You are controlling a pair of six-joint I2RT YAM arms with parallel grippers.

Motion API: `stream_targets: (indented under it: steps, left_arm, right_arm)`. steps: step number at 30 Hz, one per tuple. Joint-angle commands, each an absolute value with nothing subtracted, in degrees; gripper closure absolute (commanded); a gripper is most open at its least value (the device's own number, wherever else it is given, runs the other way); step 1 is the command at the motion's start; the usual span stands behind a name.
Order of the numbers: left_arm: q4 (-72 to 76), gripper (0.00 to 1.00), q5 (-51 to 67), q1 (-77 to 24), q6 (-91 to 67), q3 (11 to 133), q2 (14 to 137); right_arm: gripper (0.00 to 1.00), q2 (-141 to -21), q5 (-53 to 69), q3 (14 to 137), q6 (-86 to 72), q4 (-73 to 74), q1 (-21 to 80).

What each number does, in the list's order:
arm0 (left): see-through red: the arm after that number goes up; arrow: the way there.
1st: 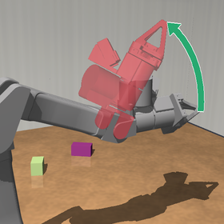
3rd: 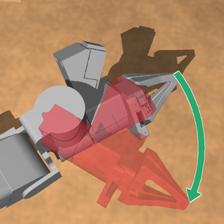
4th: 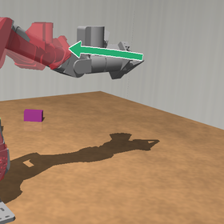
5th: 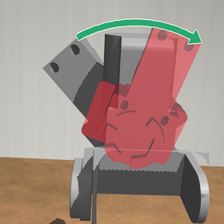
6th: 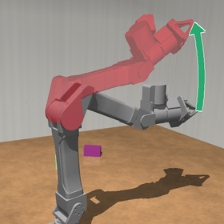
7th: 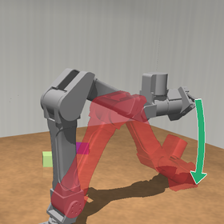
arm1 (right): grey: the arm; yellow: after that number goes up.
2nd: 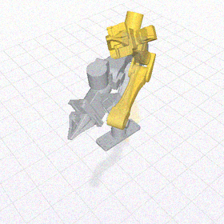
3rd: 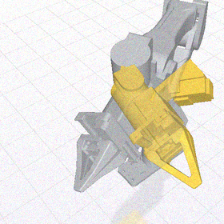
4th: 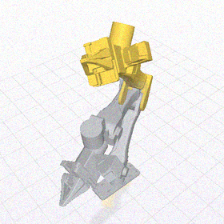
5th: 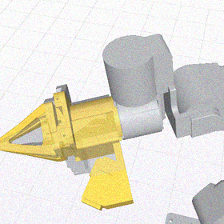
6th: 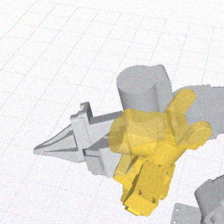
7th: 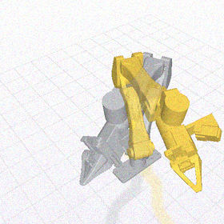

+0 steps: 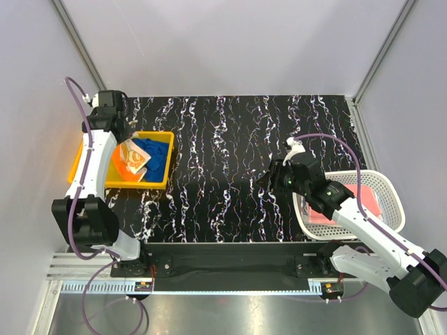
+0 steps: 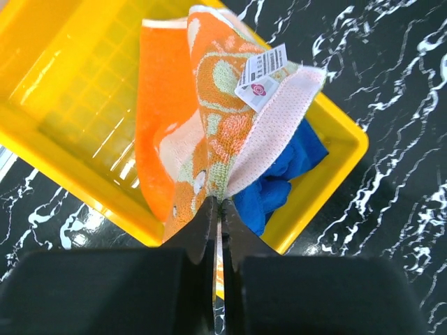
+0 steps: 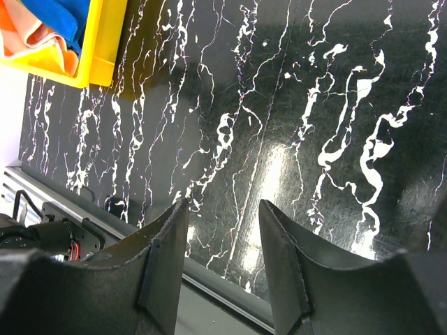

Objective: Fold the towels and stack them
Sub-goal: Grab crumpled towel, then move the towel to the center of the board

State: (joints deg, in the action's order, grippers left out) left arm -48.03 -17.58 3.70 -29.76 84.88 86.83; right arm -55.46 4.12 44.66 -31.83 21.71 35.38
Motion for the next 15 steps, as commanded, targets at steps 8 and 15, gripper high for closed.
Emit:
stream_targets:
  steps: [8,15]
  left_arm:
    - [-49.56,1.00,-9.06,4.22,-25.41,103.34,82.70]
    - [-53.96,1.00,3.33,-2.52,-21.10,120.84,88.23]
  right_arm:
    - [0.48,-56.42,3.25,47.37,-30.76,20.65,35.77]
    - [0.48,-58.80,-5.86,55.36,-28.13,24.95,35.77]
